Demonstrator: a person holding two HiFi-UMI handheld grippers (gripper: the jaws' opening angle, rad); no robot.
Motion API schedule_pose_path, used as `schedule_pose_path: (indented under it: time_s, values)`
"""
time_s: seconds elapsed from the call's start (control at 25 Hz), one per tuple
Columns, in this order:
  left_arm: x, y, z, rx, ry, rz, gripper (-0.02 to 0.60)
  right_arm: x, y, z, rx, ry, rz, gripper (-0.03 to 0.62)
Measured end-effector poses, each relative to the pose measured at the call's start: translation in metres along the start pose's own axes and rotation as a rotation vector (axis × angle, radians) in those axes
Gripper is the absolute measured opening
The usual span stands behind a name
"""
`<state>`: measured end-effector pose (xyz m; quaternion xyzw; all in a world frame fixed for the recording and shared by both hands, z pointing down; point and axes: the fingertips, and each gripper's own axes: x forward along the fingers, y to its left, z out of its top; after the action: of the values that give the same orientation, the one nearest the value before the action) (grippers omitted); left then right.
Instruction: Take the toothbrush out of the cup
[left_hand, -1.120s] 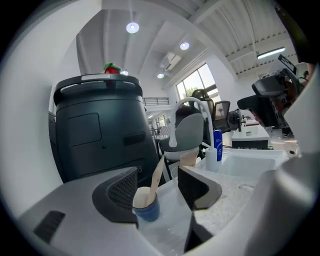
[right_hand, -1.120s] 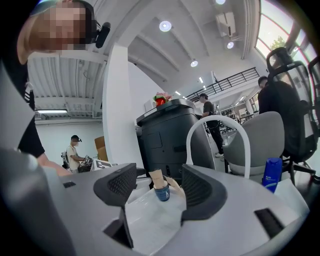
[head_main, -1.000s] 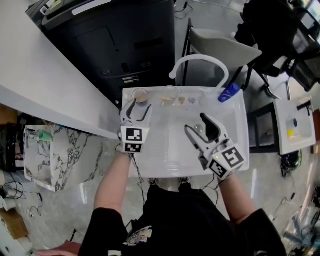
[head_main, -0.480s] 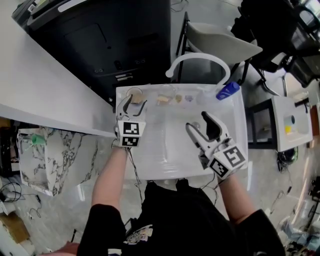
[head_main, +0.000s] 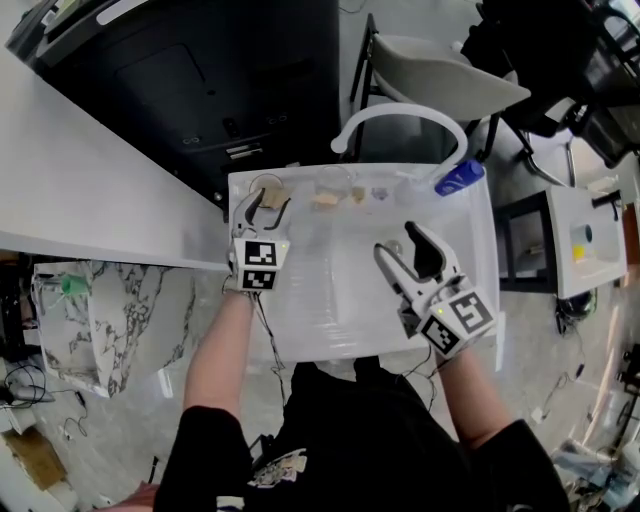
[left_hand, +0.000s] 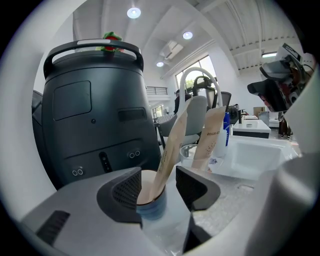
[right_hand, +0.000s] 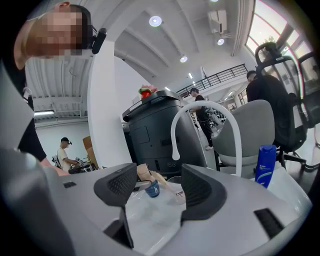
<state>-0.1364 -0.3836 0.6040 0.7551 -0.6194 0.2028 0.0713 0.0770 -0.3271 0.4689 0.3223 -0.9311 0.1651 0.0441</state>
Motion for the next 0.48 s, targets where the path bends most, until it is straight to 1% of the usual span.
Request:
schedule_pose_path:
  time_s: [0.2, 0.4, 0.48]
  values:
    - [0.004, 0.003, -0.002, 0.005, 0.003, 0.002, 0.175, 0.003, -0.004, -0.006, 0.020, 0.004, -0.009, 0.272]
    - [0.005, 0.003, -0.002, 0.018, 0.002, 0.004, 0.113, 0.004, -0.008, -0.011, 0.039, 0.007, -0.018, 0.270]
    - [0.005, 0.003, -0.001, 0.025, -0.001, 0.008, 0.076, 0.004, -0.009, -0.012, 0.043, 0.004, -0.021, 0.270]
